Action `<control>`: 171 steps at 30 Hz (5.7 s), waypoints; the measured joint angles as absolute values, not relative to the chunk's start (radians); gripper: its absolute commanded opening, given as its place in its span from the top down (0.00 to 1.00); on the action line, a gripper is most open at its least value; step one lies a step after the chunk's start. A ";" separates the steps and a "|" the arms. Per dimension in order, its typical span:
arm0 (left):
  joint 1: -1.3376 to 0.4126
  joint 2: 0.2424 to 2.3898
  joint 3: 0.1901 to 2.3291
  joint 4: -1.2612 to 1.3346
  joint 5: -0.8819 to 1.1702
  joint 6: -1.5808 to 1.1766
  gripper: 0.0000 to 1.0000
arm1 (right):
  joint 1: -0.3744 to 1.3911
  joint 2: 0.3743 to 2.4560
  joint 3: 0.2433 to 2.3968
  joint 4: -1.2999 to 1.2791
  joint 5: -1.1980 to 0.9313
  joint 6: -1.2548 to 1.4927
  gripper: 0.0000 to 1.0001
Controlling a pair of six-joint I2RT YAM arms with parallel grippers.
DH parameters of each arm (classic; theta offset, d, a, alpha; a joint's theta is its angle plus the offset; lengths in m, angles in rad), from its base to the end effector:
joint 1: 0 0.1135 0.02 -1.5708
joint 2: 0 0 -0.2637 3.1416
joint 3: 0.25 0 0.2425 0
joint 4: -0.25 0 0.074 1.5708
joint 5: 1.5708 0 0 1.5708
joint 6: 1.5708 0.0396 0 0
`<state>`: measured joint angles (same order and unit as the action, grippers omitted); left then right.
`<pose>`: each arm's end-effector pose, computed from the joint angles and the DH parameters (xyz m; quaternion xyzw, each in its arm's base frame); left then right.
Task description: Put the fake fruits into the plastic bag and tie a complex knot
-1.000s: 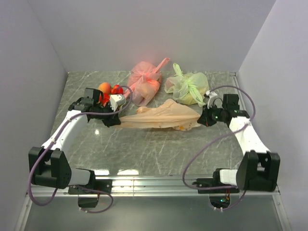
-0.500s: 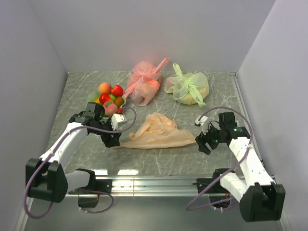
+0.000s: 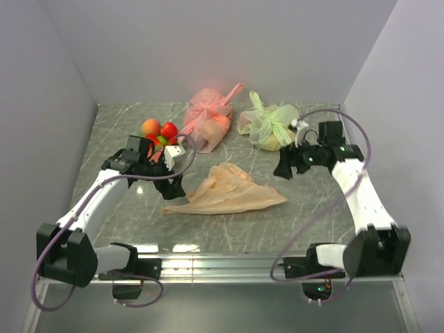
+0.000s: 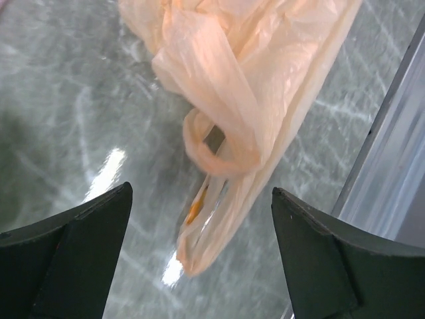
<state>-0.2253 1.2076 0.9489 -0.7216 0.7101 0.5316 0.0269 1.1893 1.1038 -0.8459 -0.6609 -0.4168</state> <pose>0.2152 -0.0758 0.2715 0.4254 0.7962 -0.2871 0.3204 0.2231 0.0303 0.3135 -0.2971 0.8535 0.2446 0.3513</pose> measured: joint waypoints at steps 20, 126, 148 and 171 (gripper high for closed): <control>-0.404 1.500 0.914 -0.476 0.651 0.320 0.63 | 0.307 1.814 1.365 -0.379 -0.644 0.228 0.06; -0.116 1.320 1.331 -0.661 1.052 0.756 0.01 | 0.628 1.300 1.280 -0.474 -0.565 -0.467 1.00; -0.530 1.011 1.092 -0.847 0.786 0.920 1.00 | 0.246 1.345 1.298 -0.323 -0.412 0.098 1.00; -0.440 1.114 1.483 -0.542 0.543 0.246 0.01 | 0.348 1.039 1.108 -0.179 -0.736 -0.208 1.00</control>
